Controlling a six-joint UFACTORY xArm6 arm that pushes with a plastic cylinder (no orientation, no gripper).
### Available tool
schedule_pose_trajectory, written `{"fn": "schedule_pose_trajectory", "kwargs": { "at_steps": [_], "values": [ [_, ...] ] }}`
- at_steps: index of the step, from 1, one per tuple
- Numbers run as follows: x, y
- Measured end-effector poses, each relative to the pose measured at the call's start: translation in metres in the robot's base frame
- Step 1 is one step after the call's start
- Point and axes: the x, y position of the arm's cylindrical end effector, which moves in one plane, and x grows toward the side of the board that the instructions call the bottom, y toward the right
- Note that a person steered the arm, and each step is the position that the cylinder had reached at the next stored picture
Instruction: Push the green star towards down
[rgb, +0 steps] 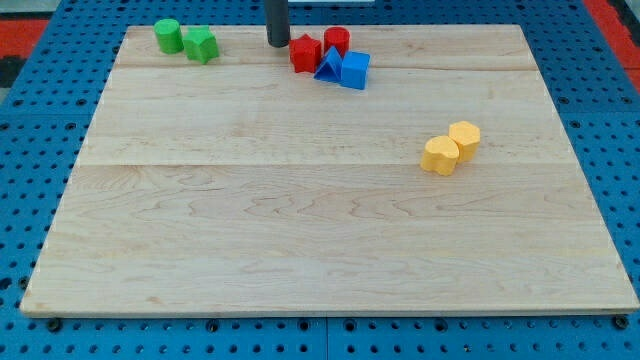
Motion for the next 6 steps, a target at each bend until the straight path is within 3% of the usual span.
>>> {"fn": "schedule_pose_trajectory", "kwargs": {
  "at_steps": [1, 3, 5, 6],
  "values": [
    [-0.026, -0.013],
    [-0.024, -0.114],
    [0.1, -0.125],
    [0.106, -0.124]
  ]
}}
